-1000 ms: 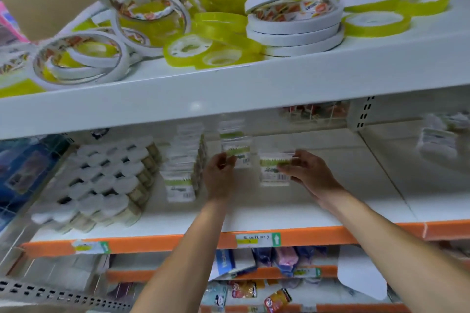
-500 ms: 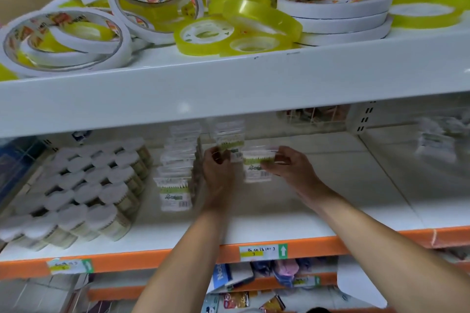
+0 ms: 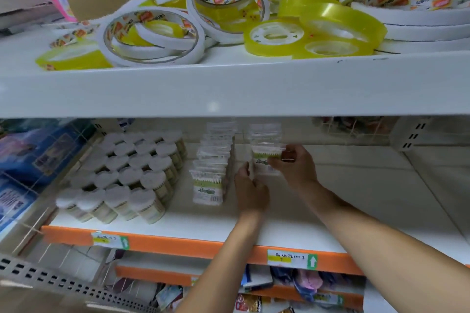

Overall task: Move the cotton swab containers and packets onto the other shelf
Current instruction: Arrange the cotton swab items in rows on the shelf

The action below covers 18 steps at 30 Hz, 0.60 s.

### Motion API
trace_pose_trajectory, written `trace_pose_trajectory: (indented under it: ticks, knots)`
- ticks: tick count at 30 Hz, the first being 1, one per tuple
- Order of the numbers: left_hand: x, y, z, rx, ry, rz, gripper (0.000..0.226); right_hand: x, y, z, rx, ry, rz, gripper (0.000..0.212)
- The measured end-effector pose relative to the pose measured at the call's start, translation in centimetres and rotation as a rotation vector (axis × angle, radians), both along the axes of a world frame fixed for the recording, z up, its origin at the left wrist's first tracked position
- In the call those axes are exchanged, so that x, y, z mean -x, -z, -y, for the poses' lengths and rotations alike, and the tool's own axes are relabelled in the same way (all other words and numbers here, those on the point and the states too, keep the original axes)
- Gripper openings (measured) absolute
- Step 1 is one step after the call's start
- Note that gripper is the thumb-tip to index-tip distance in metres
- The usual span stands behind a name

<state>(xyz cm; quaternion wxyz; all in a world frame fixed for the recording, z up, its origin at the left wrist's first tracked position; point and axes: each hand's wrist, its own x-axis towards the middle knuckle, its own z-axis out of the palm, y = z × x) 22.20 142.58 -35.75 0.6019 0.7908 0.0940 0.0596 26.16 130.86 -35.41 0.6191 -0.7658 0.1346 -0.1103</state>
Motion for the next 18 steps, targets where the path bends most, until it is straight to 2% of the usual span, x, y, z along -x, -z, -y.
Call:
trace_pose_trajectory:
  ticks: [3, 9, 15, 18]
  knots:
    - [0.9, 0.1, -0.5, 0.022, -0.031, 0.002, 0.050, -0.5, 0.4, -0.9, 0.019, 0.032, -0.026, 0.043]
    - [1.8, -0.1, -1.5, 0.030, 0.027, -0.020, 0.062, -0.9, 0.1, -2.1, 0.081, 0.124, -0.038, 0.039]
    - [2.1, 0.3, -0.8, 0.042, 0.041, -0.002, 0.054, 0.0, 0.0, -1.7, 0.029, 0.131, -0.085, 0.058]
    - [2.3, 0.4, 0.1, 0.039, 0.065, 0.015, 0.049, 1.4, 0.3, -0.7, 0.012, 0.174, -0.102, 0.053]
